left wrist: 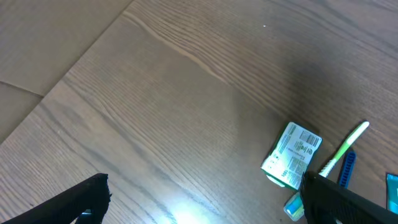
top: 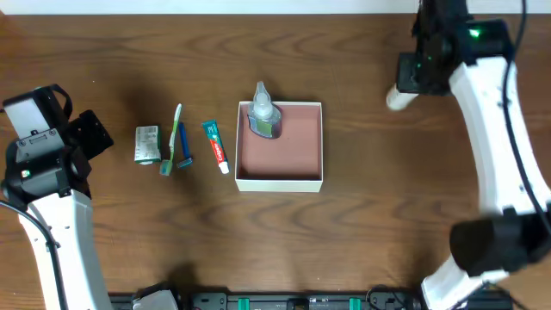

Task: Pack container
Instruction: 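Place the lotion tube upright in the box beside the bottle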

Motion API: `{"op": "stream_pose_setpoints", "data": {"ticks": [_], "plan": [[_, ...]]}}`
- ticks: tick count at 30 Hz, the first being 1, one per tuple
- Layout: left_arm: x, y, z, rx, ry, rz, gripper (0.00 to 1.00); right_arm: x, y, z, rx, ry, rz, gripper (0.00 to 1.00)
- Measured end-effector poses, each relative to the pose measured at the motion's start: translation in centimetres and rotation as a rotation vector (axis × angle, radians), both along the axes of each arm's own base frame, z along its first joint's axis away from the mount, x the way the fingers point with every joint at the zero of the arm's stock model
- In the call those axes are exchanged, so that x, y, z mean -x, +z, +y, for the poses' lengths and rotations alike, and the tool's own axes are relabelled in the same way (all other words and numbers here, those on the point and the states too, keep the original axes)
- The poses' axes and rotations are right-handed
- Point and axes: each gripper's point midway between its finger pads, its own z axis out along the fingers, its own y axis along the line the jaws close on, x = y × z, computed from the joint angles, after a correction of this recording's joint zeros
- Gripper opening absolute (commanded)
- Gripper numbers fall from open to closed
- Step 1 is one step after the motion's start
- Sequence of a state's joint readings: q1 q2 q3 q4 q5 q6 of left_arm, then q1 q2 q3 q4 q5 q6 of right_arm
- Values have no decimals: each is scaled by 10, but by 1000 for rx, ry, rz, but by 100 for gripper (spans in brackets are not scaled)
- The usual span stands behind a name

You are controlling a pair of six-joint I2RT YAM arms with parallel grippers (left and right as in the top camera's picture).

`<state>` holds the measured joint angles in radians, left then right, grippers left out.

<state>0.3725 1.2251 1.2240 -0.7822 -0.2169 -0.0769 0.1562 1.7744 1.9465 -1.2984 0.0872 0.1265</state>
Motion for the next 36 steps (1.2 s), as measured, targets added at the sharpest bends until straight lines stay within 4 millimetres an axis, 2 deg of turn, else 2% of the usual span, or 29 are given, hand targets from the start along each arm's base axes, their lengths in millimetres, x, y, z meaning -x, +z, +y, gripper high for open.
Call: {"op": "stream_pose_setpoints", "data": {"ticks": [2,5,9,13,18,23,24,30,31,36], "plan": [[0,0,0,0,0,0,98,16,27,25,-22,128,-63,1],[0,0,0,0,0,0,98,42,53,69,-61,330,-116,1],[0,0,0,0,0,0,98,67,55,120,-74,573,-115,1],[0,0,0,0,0,0,98,79,45,152,-46,754,-96,1],[0,0,0,0,0,0,98,73,17,168,-25,837,-29,1],[0,0,0,0,0,0,98,48,-26,180,-3,845,42,1],[0,0,0,0,0,0,98,42,-41,183,0,849,71,1],[0,0,0,0,0,0,98,21,-95,192,24,844,150,1],[0,0,0,0,0,0,98,18,-99,192,28,838,152,1],[0,0,0,0,0,0,98,10,-99,189,57,814,133,2]]}}
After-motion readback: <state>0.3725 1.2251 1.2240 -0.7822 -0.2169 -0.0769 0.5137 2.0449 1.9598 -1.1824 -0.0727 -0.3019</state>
